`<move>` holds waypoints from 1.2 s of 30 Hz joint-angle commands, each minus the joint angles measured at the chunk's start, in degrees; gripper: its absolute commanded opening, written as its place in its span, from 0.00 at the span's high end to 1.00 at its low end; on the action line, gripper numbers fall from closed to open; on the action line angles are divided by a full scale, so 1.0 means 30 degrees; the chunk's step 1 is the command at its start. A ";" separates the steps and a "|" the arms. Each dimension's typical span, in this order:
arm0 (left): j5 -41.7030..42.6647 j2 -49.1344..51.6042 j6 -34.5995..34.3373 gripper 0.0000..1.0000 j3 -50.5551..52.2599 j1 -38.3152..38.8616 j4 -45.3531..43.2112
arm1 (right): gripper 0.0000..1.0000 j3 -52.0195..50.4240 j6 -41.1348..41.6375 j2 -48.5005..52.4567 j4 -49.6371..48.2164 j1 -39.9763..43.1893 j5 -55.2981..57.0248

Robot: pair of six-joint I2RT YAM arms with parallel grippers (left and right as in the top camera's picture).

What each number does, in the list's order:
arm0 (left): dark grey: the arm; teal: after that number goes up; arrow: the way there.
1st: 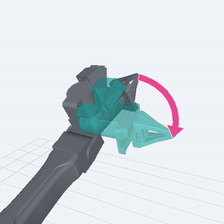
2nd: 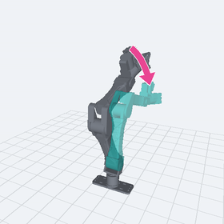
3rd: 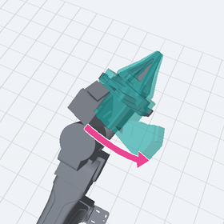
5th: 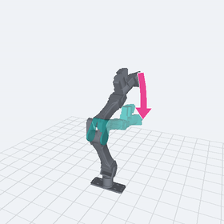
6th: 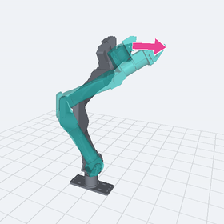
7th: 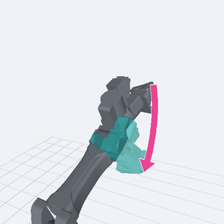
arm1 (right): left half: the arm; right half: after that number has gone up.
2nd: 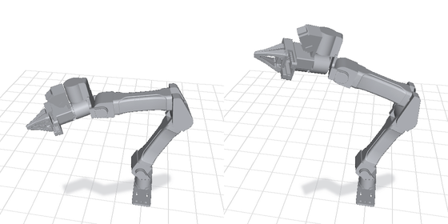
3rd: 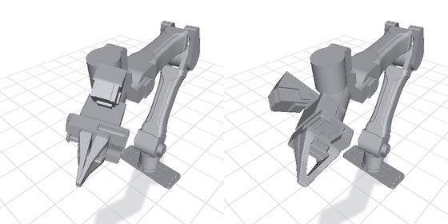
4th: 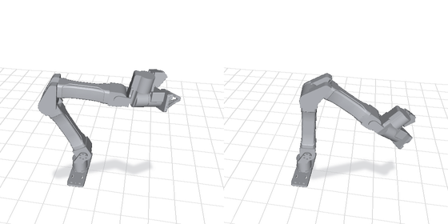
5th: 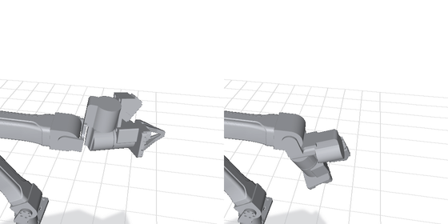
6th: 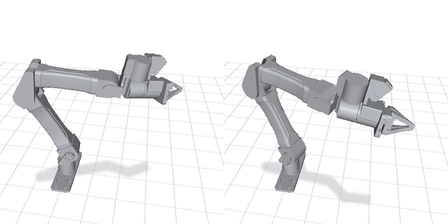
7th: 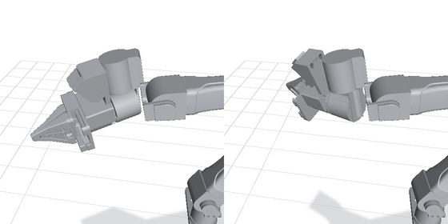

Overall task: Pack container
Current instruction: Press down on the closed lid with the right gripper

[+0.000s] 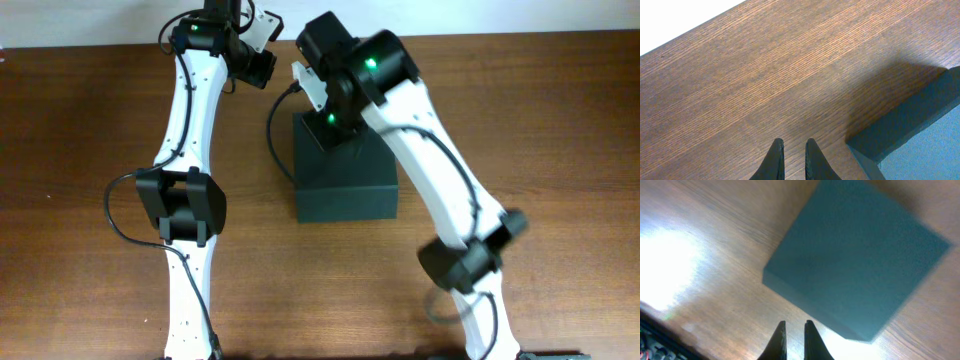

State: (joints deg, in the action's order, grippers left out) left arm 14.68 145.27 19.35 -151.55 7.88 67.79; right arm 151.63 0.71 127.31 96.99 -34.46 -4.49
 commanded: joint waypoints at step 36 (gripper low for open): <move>0.3191 0.2084 0.0364 0.98 -0.0051 0.1574 -0.3366 | 0.96 -3.0031 0.5224 -1.1256 -1.8702 -0.0007 0.3366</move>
State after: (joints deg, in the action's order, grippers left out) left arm 20.84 150.23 19.62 -151.57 11.90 56.38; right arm 62.06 16.49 91.90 41.45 -34.54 5.32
